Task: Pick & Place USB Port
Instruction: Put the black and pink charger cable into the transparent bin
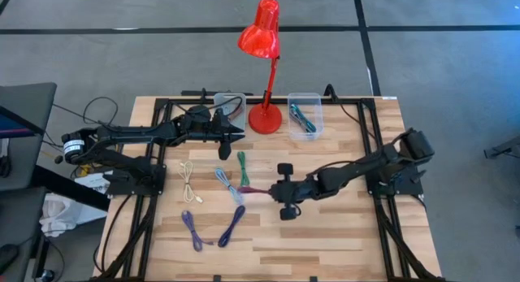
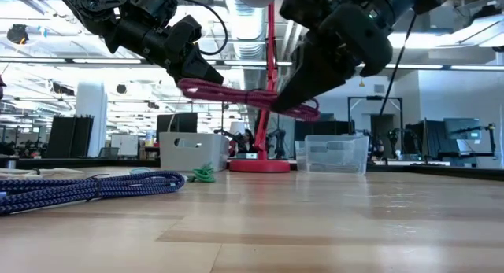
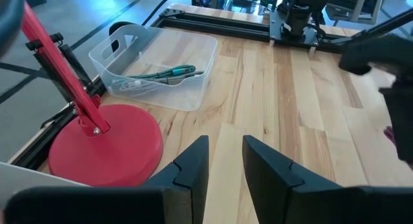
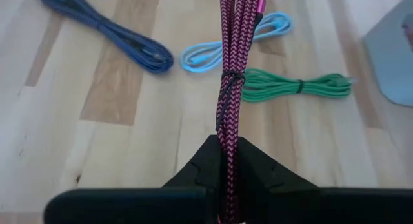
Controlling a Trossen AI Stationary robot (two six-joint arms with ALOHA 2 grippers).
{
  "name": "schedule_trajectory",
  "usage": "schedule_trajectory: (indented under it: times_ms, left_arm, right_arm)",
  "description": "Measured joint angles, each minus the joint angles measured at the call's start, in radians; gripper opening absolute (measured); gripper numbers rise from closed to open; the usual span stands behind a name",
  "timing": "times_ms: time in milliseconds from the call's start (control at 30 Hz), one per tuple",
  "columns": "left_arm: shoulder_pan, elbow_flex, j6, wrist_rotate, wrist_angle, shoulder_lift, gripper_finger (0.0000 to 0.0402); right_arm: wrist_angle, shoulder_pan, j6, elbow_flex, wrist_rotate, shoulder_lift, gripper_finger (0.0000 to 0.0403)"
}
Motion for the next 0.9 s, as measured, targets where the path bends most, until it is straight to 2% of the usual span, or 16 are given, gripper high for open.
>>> schedule_trajectory:
  times_ms: [467,900]
  left_arm:
    - [0.0,0.0,0.003,0.0,0.0,0.0,0.0095]
    - [0.0,0.0,0.003,0.0,0.0,0.0,0.0095]
  right_arm:
    - [0.034,-0.098,-0.034,-0.126,0.072,-0.161,0.0021]
    - [0.103,-0.21,-0.04,-0.246,0.079,-0.291,0.0021]
